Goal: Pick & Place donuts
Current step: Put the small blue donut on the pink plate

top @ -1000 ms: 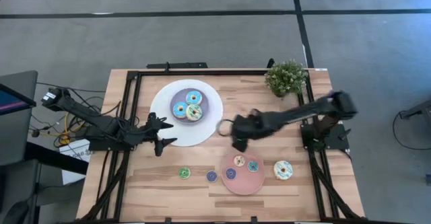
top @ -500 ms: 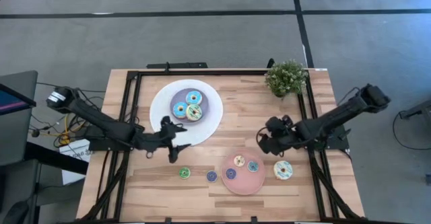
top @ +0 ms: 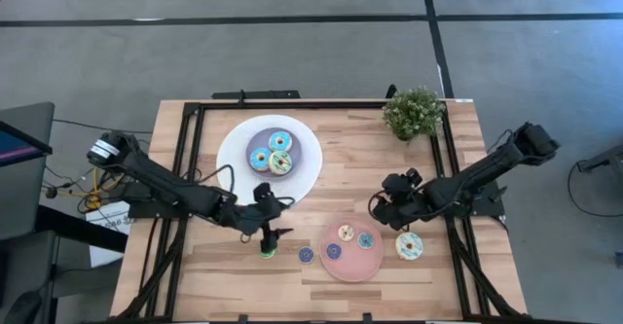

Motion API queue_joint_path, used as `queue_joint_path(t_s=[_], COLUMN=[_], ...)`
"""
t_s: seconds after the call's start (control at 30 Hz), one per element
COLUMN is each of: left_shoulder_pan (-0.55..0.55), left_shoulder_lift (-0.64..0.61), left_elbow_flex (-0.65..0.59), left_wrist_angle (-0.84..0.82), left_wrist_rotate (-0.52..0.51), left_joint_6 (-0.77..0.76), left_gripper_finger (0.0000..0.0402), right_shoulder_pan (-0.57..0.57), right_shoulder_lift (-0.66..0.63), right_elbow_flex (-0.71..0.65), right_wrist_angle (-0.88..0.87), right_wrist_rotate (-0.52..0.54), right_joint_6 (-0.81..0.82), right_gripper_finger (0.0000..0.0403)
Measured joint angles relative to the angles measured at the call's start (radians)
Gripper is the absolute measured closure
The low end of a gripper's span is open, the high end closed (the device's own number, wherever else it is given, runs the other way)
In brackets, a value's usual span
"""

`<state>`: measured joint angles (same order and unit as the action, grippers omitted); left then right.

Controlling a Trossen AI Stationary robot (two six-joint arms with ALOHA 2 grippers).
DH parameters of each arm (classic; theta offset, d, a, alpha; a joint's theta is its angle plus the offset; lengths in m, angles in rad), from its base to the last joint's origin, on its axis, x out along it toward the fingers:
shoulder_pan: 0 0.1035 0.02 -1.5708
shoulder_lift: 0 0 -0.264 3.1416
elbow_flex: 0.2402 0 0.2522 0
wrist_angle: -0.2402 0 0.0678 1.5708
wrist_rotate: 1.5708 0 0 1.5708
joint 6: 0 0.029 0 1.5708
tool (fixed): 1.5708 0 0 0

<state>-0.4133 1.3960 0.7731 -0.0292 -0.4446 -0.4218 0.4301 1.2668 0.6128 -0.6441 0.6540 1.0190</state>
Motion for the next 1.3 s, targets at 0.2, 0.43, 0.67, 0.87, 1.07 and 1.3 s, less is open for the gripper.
queue_joint_path(t_s=[0.2,0.43,0.67,0.87,1.07,1.3], left_shoulder_pan=[0.005,0.004,0.001,-0.004,-0.006,-0.011], left_shoulder_lift=[0.147,0.363,0.543,0.652,0.686,0.686], left_elbow_flex=[0.101,0.303,0.503,0.623,0.651,0.651], left_wrist_angle=[-0.006,-0.169,-0.302,-0.419,-0.454,-0.478], left_wrist_rotate=[0.146,0.178,0.267,0.308,0.301,0.323], left_joint_6=[0.055,0.165,0.145,0.108,0.092,0.06], left_gripper_finger=[0.0093,0.0093,0.0093,0.0093,0.0093,0.0093], right_shoulder_pan=[0.0,0.0,0.0,0.003,0.034,0.041], right_shoulder_lift=[0.049,0.036,0.035,0.035,0.035,0.035], right_elbow_flex=[0.0,0.0,0.0,0.0,0.0,0.0], right_wrist_angle=[0.0,-0.017,-0.023,-0.016,-0.012,-0.013], right_wrist_rotate=[-0.001,0.0,0.0,-0.001,-0.001,-0.001], right_joint_6=[-0.006,-0.008,-0.006,0.005,0.028,0.021], right_gripper_finger=[0.0147,0.0147,0.0147,0.0147,0.0147,0.0147])
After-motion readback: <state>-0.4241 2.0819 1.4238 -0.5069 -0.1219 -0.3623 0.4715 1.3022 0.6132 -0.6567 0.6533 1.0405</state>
